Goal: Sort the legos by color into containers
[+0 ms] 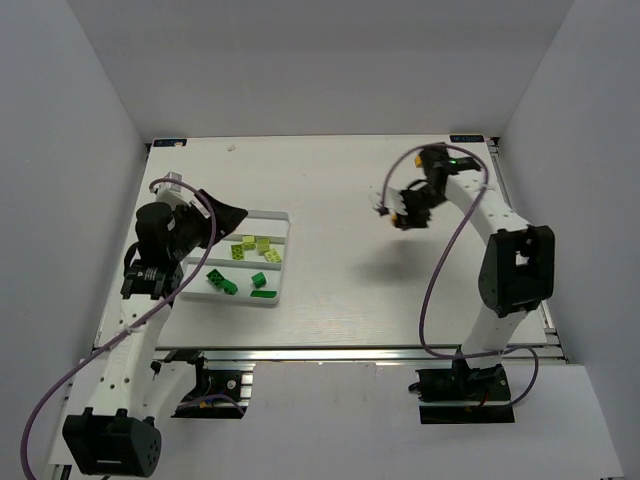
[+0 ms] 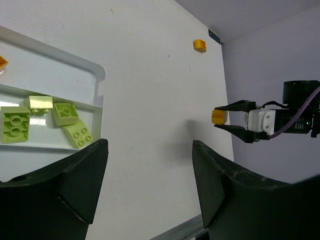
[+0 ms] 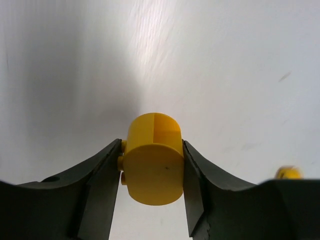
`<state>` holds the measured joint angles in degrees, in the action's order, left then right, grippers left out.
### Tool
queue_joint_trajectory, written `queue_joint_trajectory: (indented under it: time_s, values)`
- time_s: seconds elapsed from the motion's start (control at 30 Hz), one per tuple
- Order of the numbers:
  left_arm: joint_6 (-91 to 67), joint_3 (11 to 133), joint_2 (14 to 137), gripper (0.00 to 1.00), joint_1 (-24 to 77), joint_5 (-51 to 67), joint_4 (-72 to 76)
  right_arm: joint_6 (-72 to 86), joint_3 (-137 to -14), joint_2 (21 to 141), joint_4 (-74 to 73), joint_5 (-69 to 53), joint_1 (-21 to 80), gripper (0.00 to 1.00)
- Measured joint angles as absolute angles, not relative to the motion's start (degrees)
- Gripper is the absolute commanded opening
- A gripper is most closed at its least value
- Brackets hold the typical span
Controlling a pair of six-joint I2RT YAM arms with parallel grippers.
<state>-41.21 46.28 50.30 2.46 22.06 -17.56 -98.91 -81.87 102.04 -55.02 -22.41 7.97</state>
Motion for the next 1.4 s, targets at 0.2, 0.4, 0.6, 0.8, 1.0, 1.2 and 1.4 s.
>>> queue_joint_trajectory:
  time_s: [0.2,0.4,0.6,0.8,1.0,1.2,1.4]
  values:
    - [-41.9,46.9,45.2,0.78,2.5,17.6,-19.0,-61.9,-101.5,111.5,-43.2,-32.4,29.5,0.11]
    - [-42.0,49.6,41.3,0.79,2.5,12.6,-24.4,-33.7,-123.7,132.6,-31.6,-33.2,39.9,0.15]
    - [-42.9,50.1,38.2,0.79,2.5,9.6,-29.1,-23.0,-125.0,138.4,-22.3,-29.7,45.0,0.23]
    - [-43.2,51.0,37.6,0.79,2.5,8.4,-32.9,-19.0,-124.6,139.6,-13.3,-26.7,48.6,0.38]
    - [-43.0,52.5,37.6,0.80,2.5,8.1,-35.9,-18.6,-121.3,140.5,-6.2,-23.8,50.0,0.53]
    - [-42.6,54.7,37.9,0.80,2.5,8.1,-38.5,-18.6,-125.7,146.9,-3.0,-20.5,50.4,0.67]
    - [-42.4,55.4,37.9,0.80,2.5,8.1,-38.8,-19.2,-126.0,148.3,-2.9,-19.9,50.4,0.82]
